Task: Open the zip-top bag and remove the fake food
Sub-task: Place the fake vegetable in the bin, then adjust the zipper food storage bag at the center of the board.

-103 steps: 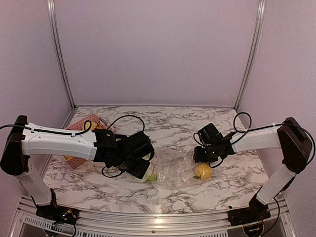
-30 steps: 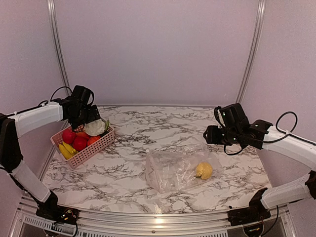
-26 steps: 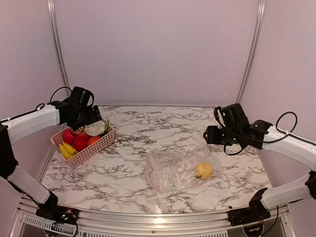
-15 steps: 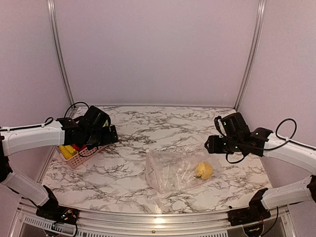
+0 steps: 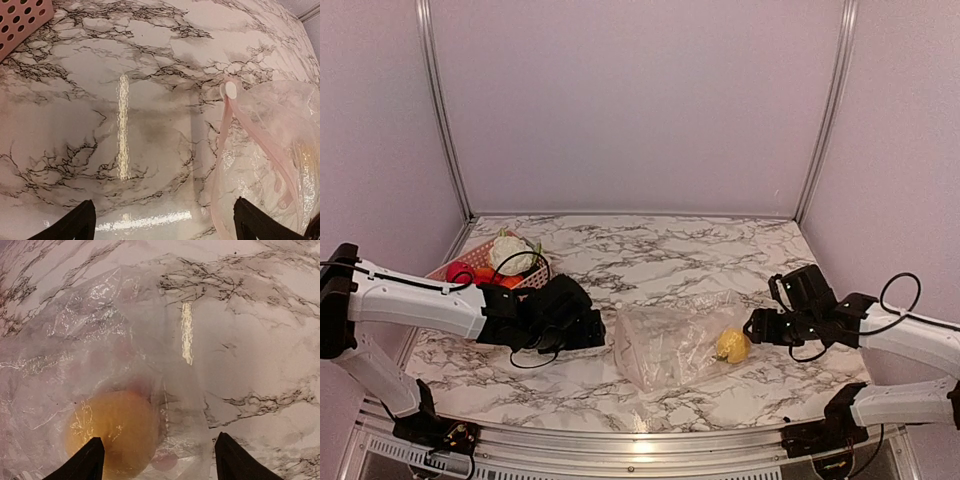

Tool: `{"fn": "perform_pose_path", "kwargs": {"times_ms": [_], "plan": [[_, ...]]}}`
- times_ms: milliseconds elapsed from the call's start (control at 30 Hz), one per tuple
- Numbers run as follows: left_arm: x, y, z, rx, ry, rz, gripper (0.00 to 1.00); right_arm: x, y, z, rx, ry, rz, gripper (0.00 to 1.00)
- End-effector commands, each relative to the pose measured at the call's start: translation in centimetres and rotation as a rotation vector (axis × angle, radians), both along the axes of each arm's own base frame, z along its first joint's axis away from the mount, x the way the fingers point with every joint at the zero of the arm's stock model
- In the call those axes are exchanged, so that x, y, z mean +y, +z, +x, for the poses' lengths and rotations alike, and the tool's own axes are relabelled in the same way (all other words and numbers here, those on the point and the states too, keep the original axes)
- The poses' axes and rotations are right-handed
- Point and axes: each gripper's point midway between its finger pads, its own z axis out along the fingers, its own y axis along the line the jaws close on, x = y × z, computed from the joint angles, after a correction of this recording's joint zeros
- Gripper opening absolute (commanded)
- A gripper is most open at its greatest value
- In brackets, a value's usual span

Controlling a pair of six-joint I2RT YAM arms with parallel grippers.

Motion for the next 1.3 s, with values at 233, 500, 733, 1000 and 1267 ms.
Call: {"fn": "perform_pose_path", "kwargs": {"times_ms": [233, 500, 733, 1000, 1267], "plan": [[-7.2, 0.5, -2.9, 0.042, -0.152, -0.193, 0.99, 1.8, -0.4, 0.6, -0.01, -0.068, 0.199, 0.52], [-9.6, 0.8, -2.2, 0.044, -0.236, -0.187, 0.96, 2.7, 2.3, 2.3, -0.033, -0.058, 0.195, 0.15], [-11.2, 0.2, -0.6, 0.077, -0.268, -0.321, 0.8, 3.7, 6.4, 4.0, -0.083, -0.043, 0.185, 0.0], [-12.7, -0.6, 0.6, 0.127, -0.308, -0.406, 0.7, 5.7, 10.0, 5.2, -0.126, -0.012, 0.164, 0.0], [-12.6, -3.8, 1.7, 0.185, -0.275, -0.417, 0.65, 6.8, 11.2, 5.5, -0.13, 0.01, 0.147, 0.0]]}}
